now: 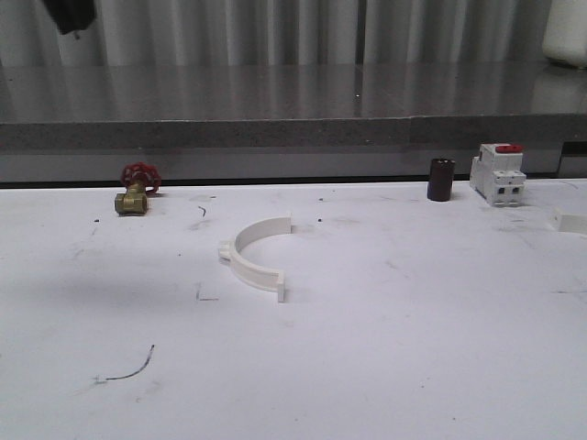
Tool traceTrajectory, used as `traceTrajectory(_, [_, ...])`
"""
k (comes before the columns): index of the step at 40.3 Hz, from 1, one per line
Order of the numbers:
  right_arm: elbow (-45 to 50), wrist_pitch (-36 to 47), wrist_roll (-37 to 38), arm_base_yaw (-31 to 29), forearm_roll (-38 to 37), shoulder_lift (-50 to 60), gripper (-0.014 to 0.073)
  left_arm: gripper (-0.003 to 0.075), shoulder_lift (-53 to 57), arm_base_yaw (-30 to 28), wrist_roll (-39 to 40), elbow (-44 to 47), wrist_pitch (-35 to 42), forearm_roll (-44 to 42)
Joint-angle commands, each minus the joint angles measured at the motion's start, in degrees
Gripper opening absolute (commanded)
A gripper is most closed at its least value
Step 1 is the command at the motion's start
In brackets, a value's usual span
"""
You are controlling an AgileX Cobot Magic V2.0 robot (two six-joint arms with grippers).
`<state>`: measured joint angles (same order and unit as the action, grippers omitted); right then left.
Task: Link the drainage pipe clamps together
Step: 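Open the left gripper and lift it away from the clamp half, then lower the right gripper onto the other white clamp half's tab and close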
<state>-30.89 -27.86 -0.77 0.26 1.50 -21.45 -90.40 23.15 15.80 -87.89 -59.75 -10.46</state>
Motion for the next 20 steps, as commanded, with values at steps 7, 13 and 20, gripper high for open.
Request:
traceTrajectory(7, [-1.92, 4.39, -0.32, -0.35, -0.17, -0.69, 0.0651, -0.0020, 19.66, -3.47, -0.14, 22.65, 15.31, -1.17])
traceTrajectory(13, [-1.92, 4.39, -0.32, -0.35, -0.17, -0.69, 0.0651, -0.0020, 28.74, -5.15, -0.14, 34.57, 19.36, -3.55])
traceTrajectory(20, [-1.92, 4.39, -0.32, -0.35, -0.17, -0.69, 0.0651, -0.0020, 41.98, -5.28, -0.14, 46.78, 28.25, -5.50])
